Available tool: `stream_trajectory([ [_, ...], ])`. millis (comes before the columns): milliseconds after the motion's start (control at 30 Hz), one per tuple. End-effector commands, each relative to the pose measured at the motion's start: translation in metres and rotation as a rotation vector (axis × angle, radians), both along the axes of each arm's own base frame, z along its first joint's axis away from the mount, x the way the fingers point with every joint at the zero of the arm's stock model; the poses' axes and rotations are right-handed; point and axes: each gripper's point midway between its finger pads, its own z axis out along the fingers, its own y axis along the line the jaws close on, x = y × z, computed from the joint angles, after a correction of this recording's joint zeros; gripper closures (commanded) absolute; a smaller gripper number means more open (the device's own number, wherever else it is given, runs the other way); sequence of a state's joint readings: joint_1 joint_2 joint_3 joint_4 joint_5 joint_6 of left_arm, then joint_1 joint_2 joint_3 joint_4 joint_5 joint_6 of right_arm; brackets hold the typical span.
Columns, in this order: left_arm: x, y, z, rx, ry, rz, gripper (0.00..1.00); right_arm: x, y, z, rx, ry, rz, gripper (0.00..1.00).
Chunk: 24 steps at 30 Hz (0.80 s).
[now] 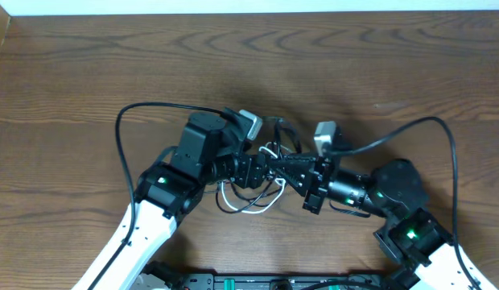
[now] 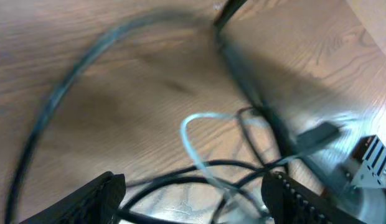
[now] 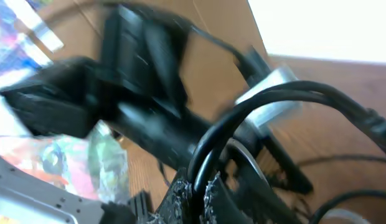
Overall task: Untangle cables
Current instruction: 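Hold cables with the left gripper and pull the right gripper rightward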
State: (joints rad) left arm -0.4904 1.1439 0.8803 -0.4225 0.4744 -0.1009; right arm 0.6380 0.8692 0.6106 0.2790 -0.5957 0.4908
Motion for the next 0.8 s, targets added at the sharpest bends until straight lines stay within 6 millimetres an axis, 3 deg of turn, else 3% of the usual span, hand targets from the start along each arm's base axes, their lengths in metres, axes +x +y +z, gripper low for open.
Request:
stream_trajectory([
  [0, -0.004, -0.011, -0.018, 0.023, 0.053, -0.044, 0.25, -0.022, -0.013, 0.071, 0.128, -0.171, 0.013, 0.99],
  [100, -0.008, -0.019, -0.038, 0.055, 0.108, -0.070, 0.25, -0.034, -0.027, 0.106, 0.191, -0.256, -0.011, 0.99],
  [267, -0.015, -0.029, -0.072, 0.112, 0.200, -0.108, 0.25, -0.048, -0.046, 0.142, 0.250, -0.348, -0.057, 0.99],
  [500, -0.021, -0.033, -0.101, 0.163, 0.275, -0.125, 0.23, -0.043, -0.078, 0.168, 0.275, -0.415, -0.184, 0.99],
  [767, -0.017, -0.028, -0.108, 0.198, 0.275, -0.101, 0.20, -0.036, -0.112, 0.188, 0.262, -0.471, -0.338, 0.99],
])
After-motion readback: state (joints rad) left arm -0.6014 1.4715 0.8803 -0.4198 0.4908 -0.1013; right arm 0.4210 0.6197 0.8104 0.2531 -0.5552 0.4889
